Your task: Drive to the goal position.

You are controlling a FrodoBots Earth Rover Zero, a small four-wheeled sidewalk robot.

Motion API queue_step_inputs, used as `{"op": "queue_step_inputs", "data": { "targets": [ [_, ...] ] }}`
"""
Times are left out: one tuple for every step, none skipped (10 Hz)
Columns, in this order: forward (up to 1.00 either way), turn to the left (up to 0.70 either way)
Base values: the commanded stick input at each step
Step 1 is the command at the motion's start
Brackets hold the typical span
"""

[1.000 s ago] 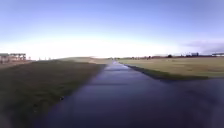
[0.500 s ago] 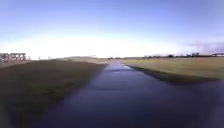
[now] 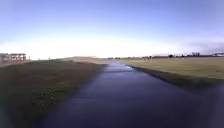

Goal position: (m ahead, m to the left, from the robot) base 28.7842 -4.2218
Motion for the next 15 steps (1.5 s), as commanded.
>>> {"op": "queue_step_inputs", "data": {
  "targets": [
    [0.97, 0.00],
    [0.97, 0.00],
    [0.97, 0.00],
    [0.97, 0.00],
    [0.97, 0.00],
    [0.97, 0.00],
    [0.97, 0.00],
    [0.98, 0.00],
    [0.97, 0.00],
    [0.98, 0.00],
    [0.97, 0.00],
    [0.97, 0.00],
    [0.97, 0.00],
    [0.97, -0.02],
    [0.97, -0.18]
  ]
}}
